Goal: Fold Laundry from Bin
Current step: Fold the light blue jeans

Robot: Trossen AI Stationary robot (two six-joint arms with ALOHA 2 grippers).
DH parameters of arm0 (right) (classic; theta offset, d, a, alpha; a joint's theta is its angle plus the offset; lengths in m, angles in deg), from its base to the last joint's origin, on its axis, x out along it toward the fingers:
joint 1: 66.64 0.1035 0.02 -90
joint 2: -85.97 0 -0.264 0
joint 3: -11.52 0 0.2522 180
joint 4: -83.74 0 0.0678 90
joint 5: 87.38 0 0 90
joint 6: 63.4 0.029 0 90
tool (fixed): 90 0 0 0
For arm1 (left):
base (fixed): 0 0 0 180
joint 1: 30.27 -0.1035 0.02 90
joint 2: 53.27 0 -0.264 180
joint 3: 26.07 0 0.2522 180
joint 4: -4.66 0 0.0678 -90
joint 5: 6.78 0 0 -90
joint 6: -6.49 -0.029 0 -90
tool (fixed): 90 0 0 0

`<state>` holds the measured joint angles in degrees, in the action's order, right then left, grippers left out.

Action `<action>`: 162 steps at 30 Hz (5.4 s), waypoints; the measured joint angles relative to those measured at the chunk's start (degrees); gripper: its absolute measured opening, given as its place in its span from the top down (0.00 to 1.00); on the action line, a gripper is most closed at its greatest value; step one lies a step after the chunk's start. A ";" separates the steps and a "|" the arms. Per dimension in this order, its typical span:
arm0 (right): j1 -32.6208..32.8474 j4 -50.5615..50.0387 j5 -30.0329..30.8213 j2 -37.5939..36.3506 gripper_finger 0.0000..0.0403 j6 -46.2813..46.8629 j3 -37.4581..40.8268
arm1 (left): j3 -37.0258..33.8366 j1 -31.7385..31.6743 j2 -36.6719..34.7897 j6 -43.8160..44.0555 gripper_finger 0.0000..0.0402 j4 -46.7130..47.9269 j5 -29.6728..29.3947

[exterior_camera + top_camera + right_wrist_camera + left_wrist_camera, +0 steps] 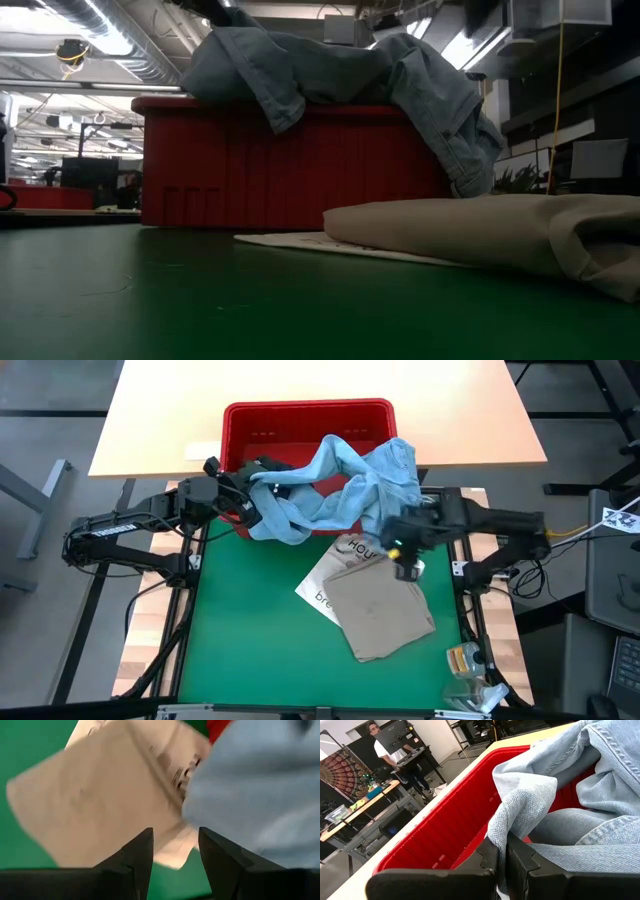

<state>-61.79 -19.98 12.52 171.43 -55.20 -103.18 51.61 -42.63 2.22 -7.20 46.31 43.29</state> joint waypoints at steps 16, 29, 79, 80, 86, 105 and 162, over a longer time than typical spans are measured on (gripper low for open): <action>8.52 23.86 13.06 -23.40 0.61 35.64 30.10 | 0.00 0.00 0.00 0.04 0.97 0.01 0.19; 9.02 28.09 19.08 -14.46 0.61 40.05 39.93 | 0.00 0.02 0.02 0.02 0.97 0.01 0.19; 8.91 52.68 40.10 -14.54 0.96 27.95 42.58 | -0.02 0.00 0.04 -4.94 0.83 -5.24 -3.62; 8.91 52.18 40.34 -15.33 0.95 27.71 41.85 | -0.02 0.00 0.04 -5.06 0.81 -5.88 -4.13; 8.89 50.38 41.74 -20.68 0.99 22.55 36.49 | -0.02 0.00 0.04 -6.12 0.67 -11.10 -5.05; 8.95 50.40 38.27 -24.99 0.99 12.06 24.35 | -0.02 3.19 11.61 3.32 0.62 -9.74 29.35; 8.96 51.00 34.57 -25.38 0.99 9.25 23.58 | -0.07 -18.68 17.90 2.15 0.66 -31.38 40.15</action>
<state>-52.84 31.01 47.09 146.05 -45.95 -79.60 51.55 -61.32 20.12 -5.05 14.93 83.43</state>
